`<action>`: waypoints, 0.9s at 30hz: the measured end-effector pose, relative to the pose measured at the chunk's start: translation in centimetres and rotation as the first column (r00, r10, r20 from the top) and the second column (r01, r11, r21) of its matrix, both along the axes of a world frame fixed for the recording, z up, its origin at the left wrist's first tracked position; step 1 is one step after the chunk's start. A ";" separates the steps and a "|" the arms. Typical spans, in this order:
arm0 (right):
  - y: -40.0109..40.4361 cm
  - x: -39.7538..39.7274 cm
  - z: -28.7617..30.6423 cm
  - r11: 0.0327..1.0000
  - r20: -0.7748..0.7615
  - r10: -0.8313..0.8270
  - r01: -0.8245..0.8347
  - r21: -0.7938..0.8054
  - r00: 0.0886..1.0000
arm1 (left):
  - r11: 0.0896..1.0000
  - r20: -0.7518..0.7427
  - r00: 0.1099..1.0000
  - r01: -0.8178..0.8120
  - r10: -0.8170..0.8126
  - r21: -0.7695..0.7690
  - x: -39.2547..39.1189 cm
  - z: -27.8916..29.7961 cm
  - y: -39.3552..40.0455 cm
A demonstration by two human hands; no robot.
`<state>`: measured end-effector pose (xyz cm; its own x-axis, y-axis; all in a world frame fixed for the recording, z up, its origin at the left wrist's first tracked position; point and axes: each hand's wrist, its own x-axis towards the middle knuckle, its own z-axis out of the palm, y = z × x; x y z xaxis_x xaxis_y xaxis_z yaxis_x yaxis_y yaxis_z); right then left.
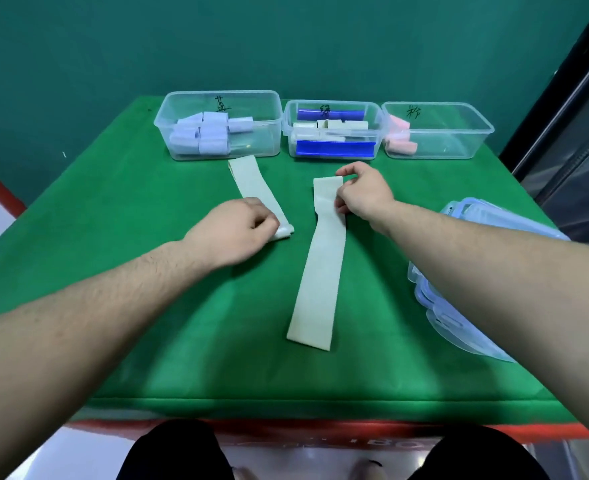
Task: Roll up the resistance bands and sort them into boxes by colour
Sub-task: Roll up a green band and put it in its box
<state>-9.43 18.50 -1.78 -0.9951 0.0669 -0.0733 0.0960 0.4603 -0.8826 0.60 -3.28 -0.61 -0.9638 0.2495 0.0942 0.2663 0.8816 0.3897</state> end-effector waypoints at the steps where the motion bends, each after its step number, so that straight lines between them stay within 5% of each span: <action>1: 0.0 -0.1 -0.1 1.000 -0.007 0.003 -0.003 0.008 1.000 | 0.999 -0.030 0.999 -0.030 0.029 -0.017 -0.1 -0.3 -0.1; 6: 0.2 0.2 -0.2 0.998 -0.033 0.049 -0.050 -0.027 0.998 | 0.994 -0.240 0.969 -0.078 0.058 -0.074 0.2 -1.1 1.2; 10: 1.1 2.0 -0.2 0.991 -0.135 0.057 -0.041 0.124 0.989 | 0.995 -0.339 0.941 -0.048 0.016 -0.084 1.4 -1.9 2.6; 18: 2.7 8.6 -0.6 0.955 -0.149 0.287 -0.272 0.114 0.946 | 0.904 -0.211 0.893 0.420 -0.397 0.075 7.1 -3.3 5.1; 27: 4.5 16.9 -1.2 0.911 -0.132 0.411 -0.412 0.028 0.902 | 0.913 -0.234 0.894 0.404 -0.382 0.051 10.9 -3.8 5.1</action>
